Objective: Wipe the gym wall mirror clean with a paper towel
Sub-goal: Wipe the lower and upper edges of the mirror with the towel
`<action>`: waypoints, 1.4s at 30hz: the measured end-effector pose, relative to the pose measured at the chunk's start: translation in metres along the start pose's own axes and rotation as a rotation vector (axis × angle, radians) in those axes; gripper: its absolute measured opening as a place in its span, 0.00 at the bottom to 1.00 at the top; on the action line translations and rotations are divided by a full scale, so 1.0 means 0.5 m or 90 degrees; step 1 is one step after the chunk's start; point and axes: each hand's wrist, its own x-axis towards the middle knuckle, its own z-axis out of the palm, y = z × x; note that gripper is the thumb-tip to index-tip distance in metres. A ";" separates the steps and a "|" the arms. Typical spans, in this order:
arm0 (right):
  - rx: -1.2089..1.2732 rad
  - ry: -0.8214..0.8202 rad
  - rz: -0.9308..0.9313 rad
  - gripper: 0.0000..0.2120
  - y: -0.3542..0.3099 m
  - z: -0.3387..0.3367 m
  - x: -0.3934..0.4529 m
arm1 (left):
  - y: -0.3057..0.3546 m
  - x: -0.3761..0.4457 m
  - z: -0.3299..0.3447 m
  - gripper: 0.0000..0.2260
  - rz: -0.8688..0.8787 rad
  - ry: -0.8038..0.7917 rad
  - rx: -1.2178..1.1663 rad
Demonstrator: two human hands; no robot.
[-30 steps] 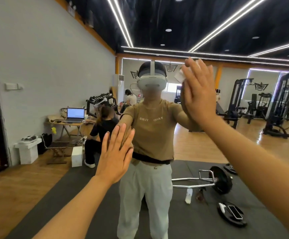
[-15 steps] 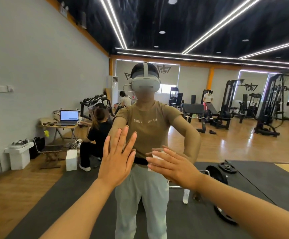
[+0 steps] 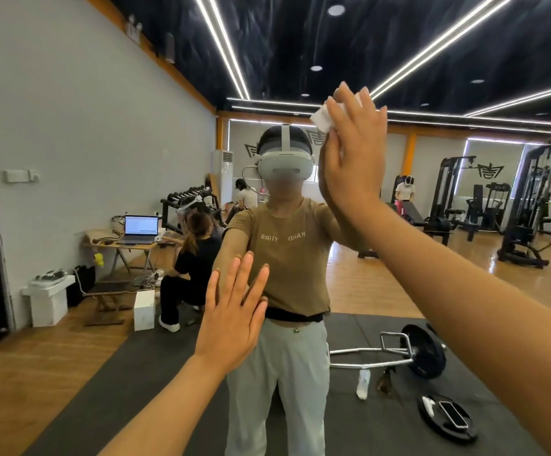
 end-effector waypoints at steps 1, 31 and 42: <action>-0.014 0.008 -0.010 0.20 -0.009 0.013 -0.018 | 0.000 0.000 -0.001 0.25 0.000 0.000 -0.001; -0.111 -0.103 -0.078 0.22 0.042 -0.041 -0.312 | 0.070 -0.110 0.007 0.31 -0.024 -0.084 -0.087; -0.097 -0.281 -0.142 0.26 0.098 -0.077 -0.762 | 0.193 -0.153 0.060 0.31 -0.105 -0.130 -0.119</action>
